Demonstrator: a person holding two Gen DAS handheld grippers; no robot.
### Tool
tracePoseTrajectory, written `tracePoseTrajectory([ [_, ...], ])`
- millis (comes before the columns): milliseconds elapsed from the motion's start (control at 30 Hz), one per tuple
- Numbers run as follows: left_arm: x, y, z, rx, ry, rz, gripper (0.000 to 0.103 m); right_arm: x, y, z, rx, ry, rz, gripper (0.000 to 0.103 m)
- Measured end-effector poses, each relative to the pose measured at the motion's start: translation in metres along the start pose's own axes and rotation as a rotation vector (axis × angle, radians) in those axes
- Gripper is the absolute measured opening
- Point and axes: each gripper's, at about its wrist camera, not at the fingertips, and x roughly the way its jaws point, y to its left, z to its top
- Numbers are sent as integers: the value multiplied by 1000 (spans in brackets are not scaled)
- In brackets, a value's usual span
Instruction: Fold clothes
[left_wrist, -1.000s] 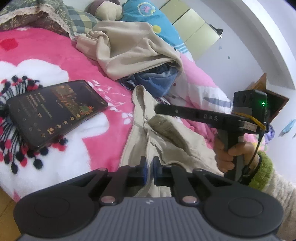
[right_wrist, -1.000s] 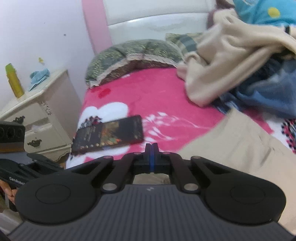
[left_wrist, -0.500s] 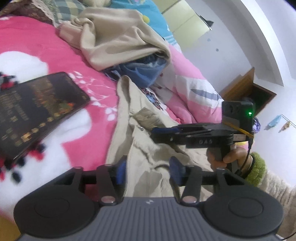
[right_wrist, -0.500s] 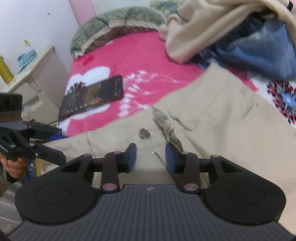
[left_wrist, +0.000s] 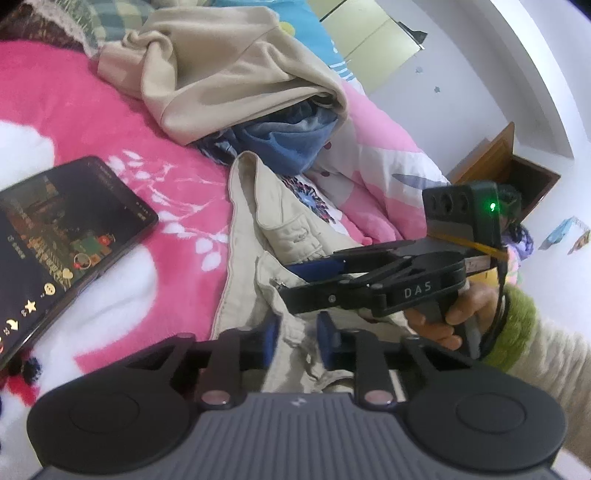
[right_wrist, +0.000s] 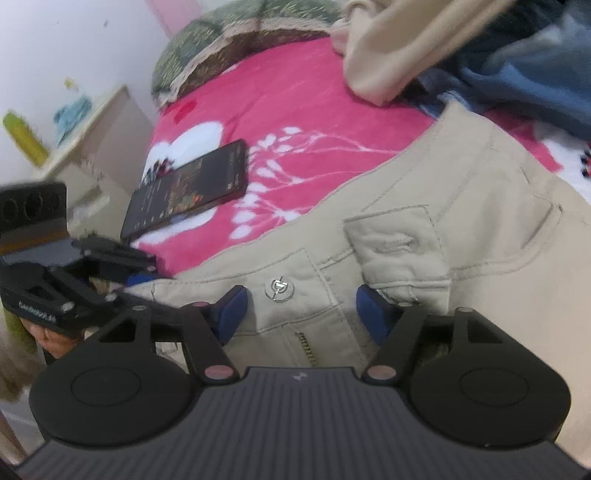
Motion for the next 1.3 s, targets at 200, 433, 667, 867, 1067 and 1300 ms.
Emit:
tracePoseTrajectory([
  [200, -1, -8, -4, 54, -39, 34, 16, -16, 22, -3, -113, -31, -119, 8],
  [433, -12, -14, -15, 35, -101, 41, 12, -22, 79, -28, -383, -170, -381, 6],
  [667, -37, -3, -16, -56, -164, 12, 11, -31, 87, -20, -391, -242, -418, 6],
  [867, -52, 0, -19, -64, -175, 24, 11, -18, 93, -11, -380, -256, -385, 6],
  [1067, -47, 13, -25, -102, -113, 67, 11, 3, 82, -12, -348, -204, -386, 6],
  [1300, -49, 12, -29, -76, -95, 102, 13, 16, 80, -21, -330, -192, -392, 8],
])
